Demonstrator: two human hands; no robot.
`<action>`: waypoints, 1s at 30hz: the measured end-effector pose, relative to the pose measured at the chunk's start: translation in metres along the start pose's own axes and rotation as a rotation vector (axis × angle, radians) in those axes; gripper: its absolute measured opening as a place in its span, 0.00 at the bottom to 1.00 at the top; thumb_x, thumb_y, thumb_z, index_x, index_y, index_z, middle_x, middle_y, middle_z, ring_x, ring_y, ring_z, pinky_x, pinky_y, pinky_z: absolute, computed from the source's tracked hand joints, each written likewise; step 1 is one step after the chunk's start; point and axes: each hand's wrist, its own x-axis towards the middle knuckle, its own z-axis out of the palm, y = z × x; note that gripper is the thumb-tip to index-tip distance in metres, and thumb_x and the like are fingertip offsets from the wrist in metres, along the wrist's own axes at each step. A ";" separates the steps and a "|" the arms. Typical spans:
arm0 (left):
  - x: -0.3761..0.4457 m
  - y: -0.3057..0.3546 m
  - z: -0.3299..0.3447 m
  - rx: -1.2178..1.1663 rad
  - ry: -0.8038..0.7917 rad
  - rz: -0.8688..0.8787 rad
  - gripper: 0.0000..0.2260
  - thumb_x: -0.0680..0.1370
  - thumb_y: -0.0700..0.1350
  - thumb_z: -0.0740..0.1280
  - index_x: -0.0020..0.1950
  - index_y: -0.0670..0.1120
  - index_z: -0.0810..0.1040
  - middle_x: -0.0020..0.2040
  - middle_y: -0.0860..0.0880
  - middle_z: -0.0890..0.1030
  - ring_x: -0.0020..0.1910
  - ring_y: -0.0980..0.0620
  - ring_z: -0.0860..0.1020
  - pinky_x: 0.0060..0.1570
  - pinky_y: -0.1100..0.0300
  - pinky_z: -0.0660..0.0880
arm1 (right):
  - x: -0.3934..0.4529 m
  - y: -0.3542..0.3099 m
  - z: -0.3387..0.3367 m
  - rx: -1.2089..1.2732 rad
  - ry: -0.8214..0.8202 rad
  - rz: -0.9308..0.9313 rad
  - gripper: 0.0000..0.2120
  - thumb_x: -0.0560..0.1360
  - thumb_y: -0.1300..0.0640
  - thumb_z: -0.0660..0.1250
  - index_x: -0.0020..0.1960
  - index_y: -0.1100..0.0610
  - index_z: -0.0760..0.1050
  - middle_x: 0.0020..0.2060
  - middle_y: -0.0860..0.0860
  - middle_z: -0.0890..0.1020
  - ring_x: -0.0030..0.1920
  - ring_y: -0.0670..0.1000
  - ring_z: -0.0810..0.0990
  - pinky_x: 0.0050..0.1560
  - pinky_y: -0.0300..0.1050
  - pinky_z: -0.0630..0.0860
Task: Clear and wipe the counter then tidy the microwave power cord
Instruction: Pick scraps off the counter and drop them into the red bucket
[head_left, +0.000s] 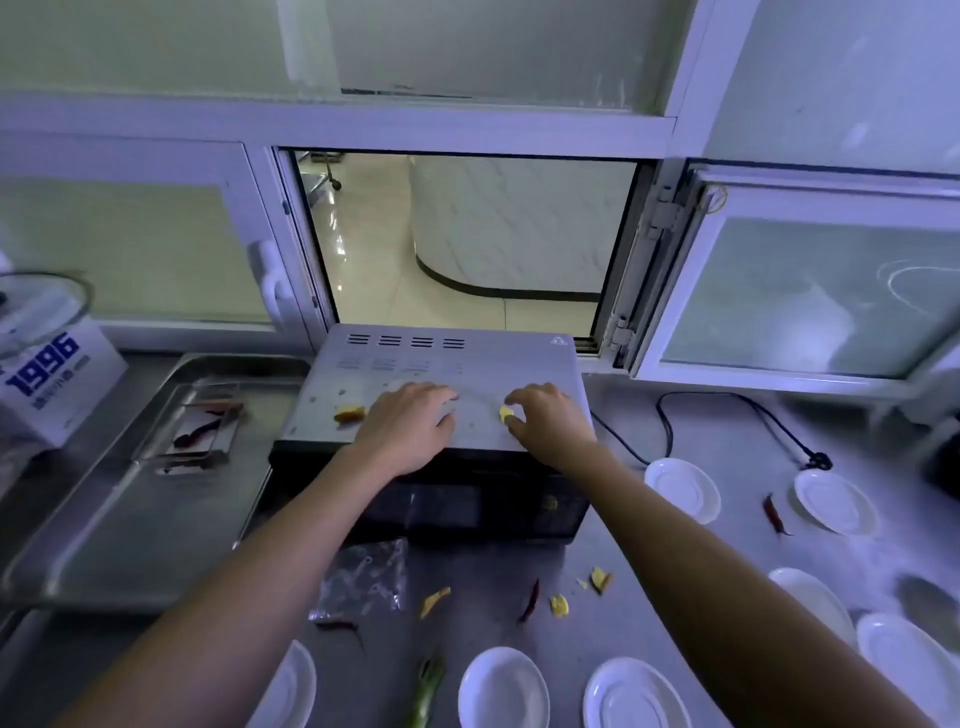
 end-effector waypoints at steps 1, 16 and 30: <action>0.003 -0.003 0.000 0.000 -0.012 -0.007 0.17 0.82 0.51 0.61 0.71 0.50 0.74 0.68 0.51 0.77 0.65 0.48 0.75 0.60 0.49 0.74 | 0.003 -0.002 0.001 -0.011 -0.014 0.009 0.16 0.80 0.53 0.63 0.66 0.55 0.77 0.61 0.53 0.80 0.62 0.56 0.74 0.58 0.53 0.75; 0.033 -0.053 0.018 0.030 -0.018 -0.053 0.15 0.81 0.46 0.64 0.68 0.50 0.76 0.68 0.52 0.77 0.65 0.47 0.74 0.61 0.47 0.73 | 0.023 -0.004 0.019 -0.058 0.006 0.101 0.09 0.79 0.54 0.64 0.55 0.57 0.78 0.53 0.54 0.78 0.57 0.57 0.74 0.47 0.48 0.69; 0.049 -0.087 0.030 0.068 -0.011 -0.013 0.11 0.80 0.48 0.67 0.61 0.50 0.82 0.58 0.50 0.80 0.63 0.46 0.72 0.57 0.48 0.72 | 0.035 -0.027 0.034 0.240 0.121 0.118 0.04 0.76 0.54 0.68 0.49 0.53 0.80 0.44 0.48 0.84 0.44 0.54 0.80 0.45 0.50 0.79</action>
